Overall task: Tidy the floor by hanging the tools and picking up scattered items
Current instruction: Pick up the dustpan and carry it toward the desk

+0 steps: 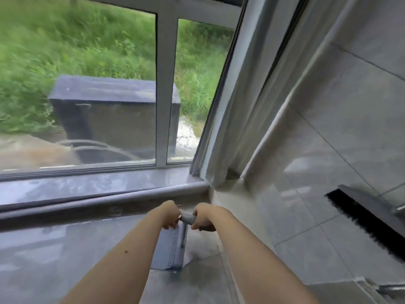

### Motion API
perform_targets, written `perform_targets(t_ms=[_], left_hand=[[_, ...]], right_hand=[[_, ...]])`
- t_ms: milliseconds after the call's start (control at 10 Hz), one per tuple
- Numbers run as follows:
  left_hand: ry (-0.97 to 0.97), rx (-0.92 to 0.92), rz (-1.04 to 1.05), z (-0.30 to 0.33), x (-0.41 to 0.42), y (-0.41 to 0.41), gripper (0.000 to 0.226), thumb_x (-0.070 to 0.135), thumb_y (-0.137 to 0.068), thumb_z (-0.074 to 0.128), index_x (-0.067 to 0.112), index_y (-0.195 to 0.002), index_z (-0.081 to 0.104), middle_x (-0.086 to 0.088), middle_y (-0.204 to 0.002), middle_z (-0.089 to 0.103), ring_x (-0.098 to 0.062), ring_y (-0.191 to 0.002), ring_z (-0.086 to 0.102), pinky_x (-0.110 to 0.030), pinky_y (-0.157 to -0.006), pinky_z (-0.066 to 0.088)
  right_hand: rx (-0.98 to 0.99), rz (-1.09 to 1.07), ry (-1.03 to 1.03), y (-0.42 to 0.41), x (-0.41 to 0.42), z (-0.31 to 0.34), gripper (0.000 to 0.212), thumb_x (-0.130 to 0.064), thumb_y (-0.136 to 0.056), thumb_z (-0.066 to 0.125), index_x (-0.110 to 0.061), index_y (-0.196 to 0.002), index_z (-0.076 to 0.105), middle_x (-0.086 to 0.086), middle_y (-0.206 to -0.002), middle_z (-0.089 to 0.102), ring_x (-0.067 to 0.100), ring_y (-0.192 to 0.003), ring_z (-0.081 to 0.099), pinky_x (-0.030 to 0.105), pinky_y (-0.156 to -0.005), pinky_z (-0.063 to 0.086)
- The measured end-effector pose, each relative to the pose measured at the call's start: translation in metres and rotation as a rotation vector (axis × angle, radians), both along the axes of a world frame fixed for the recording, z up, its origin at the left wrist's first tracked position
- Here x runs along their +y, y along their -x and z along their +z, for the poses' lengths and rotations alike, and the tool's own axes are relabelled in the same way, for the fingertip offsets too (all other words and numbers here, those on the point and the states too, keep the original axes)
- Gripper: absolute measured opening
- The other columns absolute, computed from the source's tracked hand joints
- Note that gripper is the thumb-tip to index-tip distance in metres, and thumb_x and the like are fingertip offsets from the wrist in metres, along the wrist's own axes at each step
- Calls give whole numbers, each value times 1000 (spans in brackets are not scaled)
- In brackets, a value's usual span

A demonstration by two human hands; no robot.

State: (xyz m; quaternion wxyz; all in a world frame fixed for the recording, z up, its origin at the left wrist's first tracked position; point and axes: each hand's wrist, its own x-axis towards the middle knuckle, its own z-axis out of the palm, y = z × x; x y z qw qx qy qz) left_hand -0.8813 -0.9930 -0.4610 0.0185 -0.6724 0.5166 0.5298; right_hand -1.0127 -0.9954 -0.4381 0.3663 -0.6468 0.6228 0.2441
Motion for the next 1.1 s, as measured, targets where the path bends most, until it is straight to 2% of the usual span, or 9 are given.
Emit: perform_targets(t_ms=[200, 400, 500, 600, 700, 800, 900, 1000, 1100], left_hand=[[18, -116, 60, 13, 16, -86, 25, 8, -93, 55, -3, -113, 65, -15, -123, 65, -27, -105, 66, -29, -83, 55], [42, -2, 607, 8, 51, -192, 30, 6, -95, 45, -6, -117, 61, -19, -115, 69, -24, -72, 60, -27, -62, 50], [10, -72, 504, 15, 83, -250, 24, 2, -94, 50, -7, -111, 63, -22, -113, 67, -27, -74, 64, -21, -55, 45], [-9, -137, 449, 20, 112, -297, 15, 5, -94, 50, -2, -99, 62, -17, -99, 62, -26, -71, 60, -28, -64, 49], [-7, -218, 482, 21, 139, -350, 29, 13, -95, 51, -1, -119, 60, -4, -93, 51, -32, -102, 65, -31, -91, 50], [-17, -281, 488, 26, 168, -395, 30, 15, -95, 51, 3, -121, 60, 0, -82, 53, -29, -104, 66, -20, -72, 50], [-11, -215, 693, 28, 196, -437, 31, 14, -96, 51, 2, -122, 60, 1, -73, 51, -28, -96, 66, -25, -80, 54], [3, -179, 857, 27, 225, -479, 30, 9, -96, 51, -1, -122, 60, -9, -103, 69, -22, -87, 67, -21, -57, 50], [32, -129, 1075, 22, 246, -514, 28, 3, -95, 46, -5, -117, 60, -19, -121, 66, -28, -104, 69, -27, -67, 52]], right_hand=[[-44, 283, 23, -89, -27, 14, 25, -18, -87, 63, -6, -109, 67, 15, -112, 71, 20, -78, 56, 29, -69, 48], [-37, 593, 34, -214, -18, 9, 32, -21, -86, 63, -10, -115, 66, 11, -103, 69, 18, -81, 55, 26, -72, 42], [-30, 716, 63, -277, 0, 8, 33, -24, -85, 64, -10, -115, 66, 4, -93, 61, 18, -82, 54, 26, -74, 40], [-32, 805, 78, -337, 20, 10, 33, -25, -86, 64, -9, -115, 66, 5, -92, 61, 19, -80, 54, 27, -66, 42], [-50, 881, 102, -389, 42, 13, 33, -25, -87, 63, -8, -115, 65, 10, -99, 66, 19, -82, 55, 28, -70, 44], [-73, 967, 118, -441, 68, 19, 29, -25, -88, 62, -7, -110, 65, 5, -93, 63, 19, -84, 58, 31, -79, 47], [-83, 1081, 132, -490, 92, 26, 14, -25, -89, 62, -12, -91, 60, 10, -102, 71, 22, -90, 65, 34, -85, 51], [-96, 1195, 145, -539, 114, 32, 22, -24, -90, 60, -6, -100, 66, 13, -110, 72, 25, -104, 68, 34, -91, 52], [-111, 1264, 146, -583, 132, 35, 30, -25, -91, 60, -3, -110, 67, 11, -110, 73, 23, -102, 68, 30, -87, 51]])
